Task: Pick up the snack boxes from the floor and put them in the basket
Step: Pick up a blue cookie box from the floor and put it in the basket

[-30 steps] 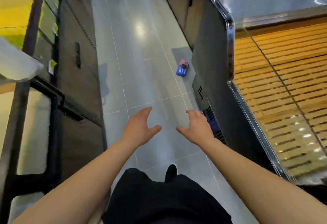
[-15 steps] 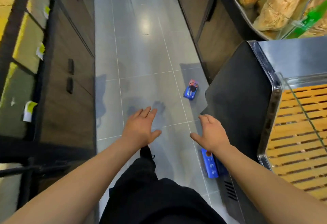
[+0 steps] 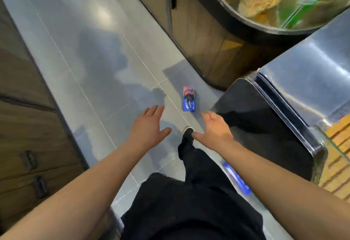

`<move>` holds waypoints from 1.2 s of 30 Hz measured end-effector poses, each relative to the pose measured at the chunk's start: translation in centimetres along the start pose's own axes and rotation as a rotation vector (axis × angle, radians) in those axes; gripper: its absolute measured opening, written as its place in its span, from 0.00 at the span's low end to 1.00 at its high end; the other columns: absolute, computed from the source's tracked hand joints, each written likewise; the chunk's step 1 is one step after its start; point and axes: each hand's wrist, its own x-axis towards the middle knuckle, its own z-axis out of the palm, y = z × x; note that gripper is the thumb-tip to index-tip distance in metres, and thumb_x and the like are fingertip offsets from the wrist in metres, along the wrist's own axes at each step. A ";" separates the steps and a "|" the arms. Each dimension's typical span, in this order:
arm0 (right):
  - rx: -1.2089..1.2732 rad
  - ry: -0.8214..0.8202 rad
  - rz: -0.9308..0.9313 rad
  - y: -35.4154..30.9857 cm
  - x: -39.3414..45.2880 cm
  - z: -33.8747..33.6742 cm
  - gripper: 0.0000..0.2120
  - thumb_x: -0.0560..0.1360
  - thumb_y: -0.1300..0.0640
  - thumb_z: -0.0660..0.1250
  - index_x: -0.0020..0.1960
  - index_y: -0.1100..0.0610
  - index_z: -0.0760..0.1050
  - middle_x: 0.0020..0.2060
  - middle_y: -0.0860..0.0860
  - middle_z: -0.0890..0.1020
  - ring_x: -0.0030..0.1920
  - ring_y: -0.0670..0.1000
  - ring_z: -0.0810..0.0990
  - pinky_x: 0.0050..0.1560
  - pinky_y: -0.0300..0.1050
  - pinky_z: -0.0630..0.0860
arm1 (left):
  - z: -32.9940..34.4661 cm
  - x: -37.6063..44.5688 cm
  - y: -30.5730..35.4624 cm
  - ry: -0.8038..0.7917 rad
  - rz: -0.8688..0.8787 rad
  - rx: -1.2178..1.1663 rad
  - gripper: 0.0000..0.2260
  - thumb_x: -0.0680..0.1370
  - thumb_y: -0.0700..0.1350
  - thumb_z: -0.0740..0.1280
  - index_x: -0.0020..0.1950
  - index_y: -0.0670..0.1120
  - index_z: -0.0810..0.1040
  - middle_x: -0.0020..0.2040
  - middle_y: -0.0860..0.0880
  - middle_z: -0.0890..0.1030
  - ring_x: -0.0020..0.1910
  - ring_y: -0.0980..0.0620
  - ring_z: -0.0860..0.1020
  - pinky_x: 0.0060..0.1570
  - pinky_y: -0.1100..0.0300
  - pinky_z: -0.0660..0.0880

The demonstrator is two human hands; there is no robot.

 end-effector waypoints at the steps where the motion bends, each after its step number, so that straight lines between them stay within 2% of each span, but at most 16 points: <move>1: 0.009 -0.002 0.014 -0.3 1.7 -0.6 0.39 0.72 0.39 0.67 0.75 0.54 0.59 0.73 0.51 0.64 0.73 0.56 0.62 0.73 0.50 0.61 | -0.5 1.8 0.0 0.000 0.009 -0.006 0.35 0.74 0.60 0.66 0.77 0.50 0.57 0.77 0.48 0.60 0.75 0.44 0.60 0.69 0.50 0.63; 7: 0.018 -0.038 0.069 -1.9 10.9 -3.9 0.38 0.71 0.38 0.67 0.73 0.56 0.61 0.70 0.54 0.67 0.67 0.59 0.67 0.68 0.53 0.67 | -3.3 11.5 -1.2 -0.062 0.070 -0.010 0.36 0.75 0.60 0.66 0.78 0.50 0.54 0.78 0.47 0.58 0.75 0.44 0.59 0.72 0.50 0.61; 10: 0.082 -0.058 0.155 -2.6 14.7 -4.2 0.36 0.71 0.39 0.67 0.72 0.55 0.63 0.68 0.54 0.69 0.67 0.60 0.68 0.66 0.54 0.69 | -3.9 16.3 -2.7 -0.112 0.106 -0.028 0.37 0.74 0.59 0.67 0.78 0.50 0.55 0.78 0.47 0.58 0.75 0.43 0.59 0.71 0.50 0.60; 18: 0.167 -0.144 0.409 -3.7 23.3 0.2 0.36 0.73 0.41 0.66 0.75 0.52 0.59 0.71 0.52 0.65 0.69 0.59 0.65 0.68 0.54 0.66 | -1.0 28.2 -8.5 -0.281 0.279 -0.014 0.38 0.73 0.54 0.70 0.77 0.46 0.57 0.77 0.43 0.59 0.75 0.41 0.58 0.74 0.51 0.56; 22: 0.267 -0.132 0.531 -3.1 28.6 5.9 0.37 0.73 0.42 0.66 0.76 0.52 0.57 0.72 0.52 0.64 0.70 0.59 0.64 0.69 0.54 0.66 | 4.2 34.2 -11.3 -0.274 0.335 0.030 0.38 0.72 0.55 0.70 0.77 0.46 0.58 0.76 0.42 0.61 0.74 0.40 0.60 0.73 0.48 0.58; 28: 0.363 -0.121 0.614 1.3 38.4 18.5 0.39 0.71 0.41 0.68 0.75 0.53 0.56 0.73 0.52 0.63 0.71 0.58 0.63 0.70 0.53 0.66 | 17.4 43.0 -15.1 -0.310 0.372 0.039 0.39 0.70 0.54 0.73 0.76 0.45 0.60 0.75 0.41 0.63 0.73 0.39 0.62 0.72 0.47 0.60; 36: 0.412 -0.056 0.744 9.8 50.5 34.8 0.50 0.66 0.40 0.74 0.77 0.54 0.50 0.74 0.54 0.61 0.72 0.59 0.62 0.69 0.51 0.65 | 36.4 54.4 -17.2 -0.361 0.495 0.161 0.43 0.69 0.54 0.74 0.77 0.51 0.55 0.78 0.46 0.55 0.76 0.41 0.56 0.73 0.47 0.59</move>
